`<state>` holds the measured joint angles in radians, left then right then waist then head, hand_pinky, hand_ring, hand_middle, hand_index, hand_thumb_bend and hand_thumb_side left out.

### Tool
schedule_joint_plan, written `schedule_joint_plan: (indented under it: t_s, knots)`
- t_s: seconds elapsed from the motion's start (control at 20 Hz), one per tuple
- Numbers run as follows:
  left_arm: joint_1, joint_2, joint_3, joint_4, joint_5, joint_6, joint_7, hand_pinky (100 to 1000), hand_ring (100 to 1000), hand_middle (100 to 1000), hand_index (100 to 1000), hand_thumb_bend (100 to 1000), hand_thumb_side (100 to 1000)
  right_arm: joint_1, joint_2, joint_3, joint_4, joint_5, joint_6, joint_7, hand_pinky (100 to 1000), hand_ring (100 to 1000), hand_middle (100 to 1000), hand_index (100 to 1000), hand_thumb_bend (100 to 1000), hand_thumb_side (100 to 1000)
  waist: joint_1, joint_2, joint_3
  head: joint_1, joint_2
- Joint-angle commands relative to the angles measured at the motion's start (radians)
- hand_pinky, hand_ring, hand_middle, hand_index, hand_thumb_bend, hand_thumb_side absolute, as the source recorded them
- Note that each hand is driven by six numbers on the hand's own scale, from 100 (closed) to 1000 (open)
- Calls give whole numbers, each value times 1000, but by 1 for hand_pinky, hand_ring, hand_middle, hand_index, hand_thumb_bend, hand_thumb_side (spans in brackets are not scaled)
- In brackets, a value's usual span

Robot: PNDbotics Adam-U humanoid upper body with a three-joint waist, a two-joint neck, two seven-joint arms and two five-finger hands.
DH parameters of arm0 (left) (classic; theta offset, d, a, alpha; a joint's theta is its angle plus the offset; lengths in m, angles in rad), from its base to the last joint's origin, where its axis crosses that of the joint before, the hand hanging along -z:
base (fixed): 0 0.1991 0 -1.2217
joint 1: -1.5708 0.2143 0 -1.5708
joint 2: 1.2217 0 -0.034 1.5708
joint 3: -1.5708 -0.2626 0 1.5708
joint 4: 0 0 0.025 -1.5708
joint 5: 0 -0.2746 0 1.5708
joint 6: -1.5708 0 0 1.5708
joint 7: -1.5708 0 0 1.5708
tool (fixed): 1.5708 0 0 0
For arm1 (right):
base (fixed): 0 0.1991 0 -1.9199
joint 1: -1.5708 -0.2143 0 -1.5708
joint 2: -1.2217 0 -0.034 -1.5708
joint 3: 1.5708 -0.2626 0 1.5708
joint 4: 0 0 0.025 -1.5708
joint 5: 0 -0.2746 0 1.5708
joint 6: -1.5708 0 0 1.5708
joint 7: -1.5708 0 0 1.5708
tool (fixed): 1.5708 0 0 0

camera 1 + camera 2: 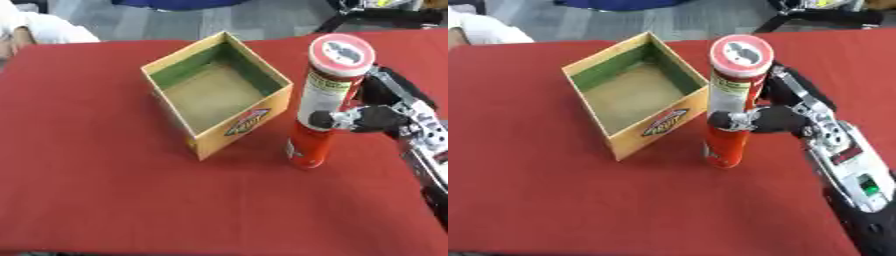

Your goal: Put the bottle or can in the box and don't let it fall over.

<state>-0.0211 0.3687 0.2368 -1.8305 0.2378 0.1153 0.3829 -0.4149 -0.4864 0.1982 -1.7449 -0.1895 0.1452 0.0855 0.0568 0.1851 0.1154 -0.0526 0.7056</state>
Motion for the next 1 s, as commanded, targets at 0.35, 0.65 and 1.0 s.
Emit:
schedule_joint_plan:
  t_s: [0.35,0.65,1.0]
  knots:
    - [-13,19,3,-12,1,-2,-2,713,830,765,788,446,766,-23,0,4,7,-8,13,-29,752,766,784,807,871,263,0,-5,5,2,-17]
    - [-13,19,2,-12,1,-2,-3,713,830,765,788,444,767,-21,1,6,2,-18,11,-24,757,754,683,708,807,211,0,-4,4,4,-16]
    - [-12,18,3,-12,1,-1,-2,713,830,765,788,441,768,-21,7,8,5,-34,14,-17,755,721,607,642,684,100,0,-4,4,5,-17]
